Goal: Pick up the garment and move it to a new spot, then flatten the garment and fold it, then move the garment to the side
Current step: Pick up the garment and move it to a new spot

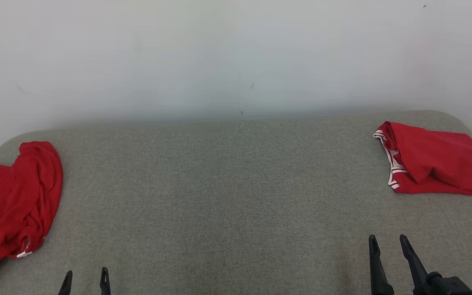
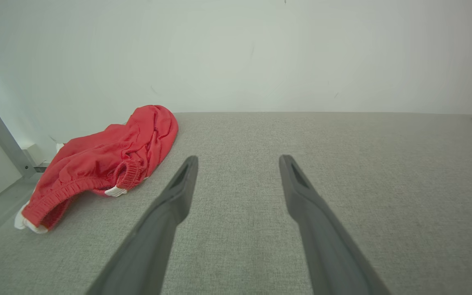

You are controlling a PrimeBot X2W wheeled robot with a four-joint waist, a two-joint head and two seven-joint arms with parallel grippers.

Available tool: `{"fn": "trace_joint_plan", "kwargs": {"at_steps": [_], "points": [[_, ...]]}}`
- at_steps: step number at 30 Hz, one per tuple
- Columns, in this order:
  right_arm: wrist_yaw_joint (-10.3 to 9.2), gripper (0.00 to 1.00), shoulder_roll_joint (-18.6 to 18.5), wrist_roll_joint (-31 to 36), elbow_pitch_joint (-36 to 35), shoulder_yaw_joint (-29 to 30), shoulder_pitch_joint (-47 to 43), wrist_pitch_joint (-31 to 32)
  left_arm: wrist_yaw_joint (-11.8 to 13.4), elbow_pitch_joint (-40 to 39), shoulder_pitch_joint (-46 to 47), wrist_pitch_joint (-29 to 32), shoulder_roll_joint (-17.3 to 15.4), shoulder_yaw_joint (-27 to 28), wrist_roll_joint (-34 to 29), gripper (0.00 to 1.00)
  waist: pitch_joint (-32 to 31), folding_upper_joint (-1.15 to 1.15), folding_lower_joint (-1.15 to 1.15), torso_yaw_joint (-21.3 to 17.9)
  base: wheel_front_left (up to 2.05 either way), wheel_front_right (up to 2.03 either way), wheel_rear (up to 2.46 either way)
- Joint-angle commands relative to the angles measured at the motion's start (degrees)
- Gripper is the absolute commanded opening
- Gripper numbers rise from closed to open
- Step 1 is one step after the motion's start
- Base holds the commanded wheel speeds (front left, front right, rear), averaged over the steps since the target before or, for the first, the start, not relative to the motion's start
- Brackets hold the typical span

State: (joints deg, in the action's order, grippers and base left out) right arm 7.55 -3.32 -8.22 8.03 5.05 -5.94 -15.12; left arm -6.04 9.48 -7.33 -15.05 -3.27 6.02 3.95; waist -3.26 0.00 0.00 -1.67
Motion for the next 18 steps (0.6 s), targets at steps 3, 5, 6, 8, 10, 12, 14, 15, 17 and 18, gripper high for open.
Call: {"fn": "trace_joint_plan", "kwargs": {"at_steps": [3,5,6,8,10,12,14,15,17,18], "points": [[-0.15,1.00,0.3,0.2,0.3,-0.1,-0.5,0.0,0.2,0.4,0.2,-0.2,0.0,0.3,0.6,1.00,0.0,0.00,0.00,0.1,0.00,0.00,0.00],[-0.15,1.00,0.4,0.2,0.5,-0.2,-0.3,0.0,0.3,0.6,0.4,-0.2,0.0,0.4,0.7,1.00,0.1,0.00,0.00,0.1,0.00,0.00,0.00],[-0.15,1.00,0.4,0.2,0.5,-0.2,-0.3,0.0,0.3,0.7,0.4,-0.2,0.0,0.4,0.8,1.00,0.1,0.00,0.00,0.1,0.00,0.00,0.00],[-0.15,1.00,0.4,0.3,0.7,-0.2,-0.2,0.0,0.3,0.8,0.4,-0.2,0.0,0.6,0.9,1.00,0.1,0.00,0.00,0.2,0.00,0.00,0.00],[-0.15,1.00,0.4,0.3,0.7,-0.2,-0.3,0.0,0.3,0.9,0.5,-0.2,0.0,0.6,0.9,1.00,0.1,0.00,0.00,0.2,0.00,0.00,0.00],[-0.15,1.00,0.4,0.3,0.9,-0.3,-0.3,0.0,0.3,1.0,0.5,-0.2,0.0,0.8,0.8,1.00,0.1,0.00,0.00,0.2,0.00,0.00,0.00],[-0.15,1.00,0.5,0.3,0.9,-0.2,-0.3,0.0,0.2,1.1,0.6,-0.2,0.0,0.8,0.8,1.00,0.1,0.00,0.00,0.3,0.00,0.00,0.00],[-0.15,1.00,0.5,0.2,0.9,-0.2,-0.4,0.0,0.2,1.1,0.7,-0.2,0.0,0.8,0.8,1.00,0.1,0.00,0.00,0.3,0.00,0.00,0.00],[-0.15,1.00,0.5,0.3,0.9,0.0,-0.6,0.0,0.1,1.2,0.8,-0.2,0.0,0.7,0.8,1.00,0.1,0.00,0.00,0.6,0.00,0.00,0.00],[-0.15,1.00,0.5,0.3,0.9,0.0,-0.7,0.0,0.1,1.2,0.8,-0.2,0.0,0.7,0.9,1.00,0.1,0.00,0.00,0.9,0.00,0.00,0.00]]}}
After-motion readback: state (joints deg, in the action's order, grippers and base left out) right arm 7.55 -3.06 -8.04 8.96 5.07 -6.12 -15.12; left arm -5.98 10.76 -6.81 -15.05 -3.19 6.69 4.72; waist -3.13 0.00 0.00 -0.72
